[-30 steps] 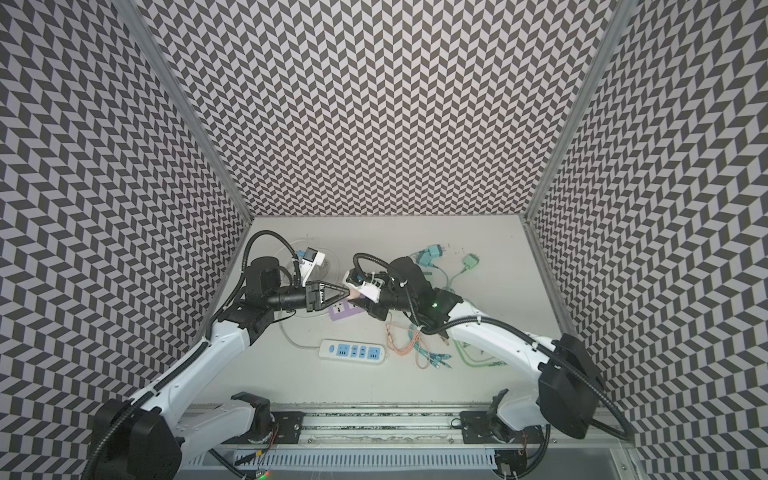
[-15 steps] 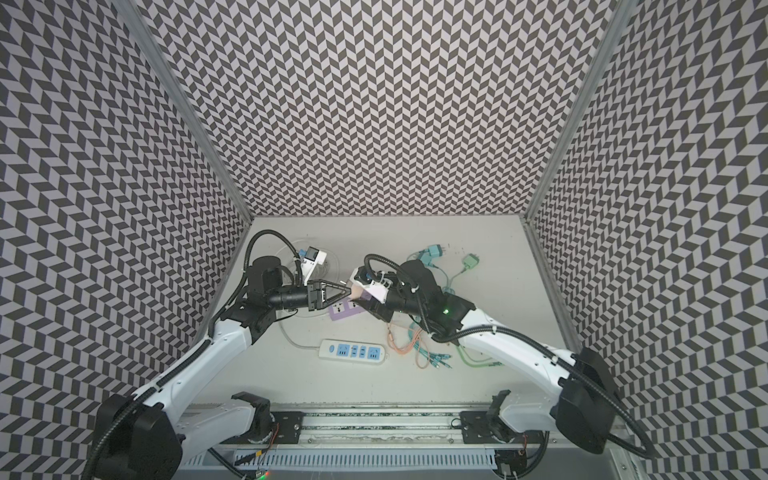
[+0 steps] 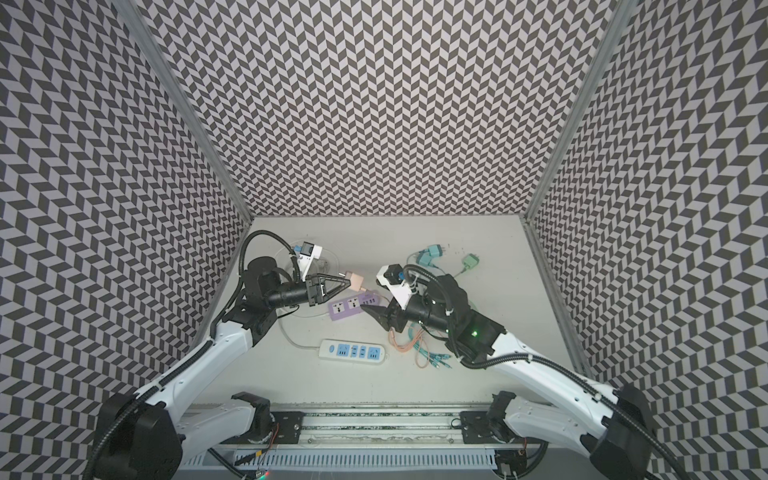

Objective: Insert the plug

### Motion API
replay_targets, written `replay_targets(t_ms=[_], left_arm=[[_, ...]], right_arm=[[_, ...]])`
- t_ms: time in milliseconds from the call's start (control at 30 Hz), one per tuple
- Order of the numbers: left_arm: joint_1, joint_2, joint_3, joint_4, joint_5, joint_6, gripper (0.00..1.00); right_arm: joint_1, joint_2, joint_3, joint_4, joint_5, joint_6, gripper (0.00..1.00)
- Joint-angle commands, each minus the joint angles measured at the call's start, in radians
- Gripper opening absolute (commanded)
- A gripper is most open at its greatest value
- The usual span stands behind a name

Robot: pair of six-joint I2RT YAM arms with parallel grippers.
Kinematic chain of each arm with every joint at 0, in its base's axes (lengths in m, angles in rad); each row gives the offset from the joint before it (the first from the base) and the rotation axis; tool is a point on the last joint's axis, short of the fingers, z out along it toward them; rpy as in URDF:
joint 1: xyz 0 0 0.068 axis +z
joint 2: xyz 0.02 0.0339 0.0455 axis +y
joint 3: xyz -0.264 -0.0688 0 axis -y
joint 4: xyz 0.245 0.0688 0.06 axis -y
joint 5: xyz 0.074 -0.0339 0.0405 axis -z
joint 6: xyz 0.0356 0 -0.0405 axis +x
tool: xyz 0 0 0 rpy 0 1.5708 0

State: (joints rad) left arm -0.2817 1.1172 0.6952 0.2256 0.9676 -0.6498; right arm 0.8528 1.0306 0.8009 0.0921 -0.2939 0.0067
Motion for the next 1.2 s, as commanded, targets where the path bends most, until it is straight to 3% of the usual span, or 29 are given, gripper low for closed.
replay_targets(t_ms=[0, 567, 900, 1167], left_arm=[[-0.002, -0.023, -0.01, 0.15, -0.018, -0.078, 0.0], [-0.012, -0.048, -0.103, 0.702, -0.027, -0.418, 0.0], [-0.058, 0.054, -0.19, 1.266, -0.058, -0.699, 0.0], [-0.068, 0.121, -0.23, 1.474, -0.081, -0.786, 0.0]], right_arm=[[0.002, -0.056, -0.052, 0.162, -0.032, 0.169, 0.72], [-0.006, -0.126, -0.263, 0.594, -0.072, 0.45, 0.68], [-0.033, -0.031, -0.276, 0.8, -0.155, 0.596, 0.65], [-0.037, 0.046, -0.245, 0.85, -0.163, 0.637, 0.63]])
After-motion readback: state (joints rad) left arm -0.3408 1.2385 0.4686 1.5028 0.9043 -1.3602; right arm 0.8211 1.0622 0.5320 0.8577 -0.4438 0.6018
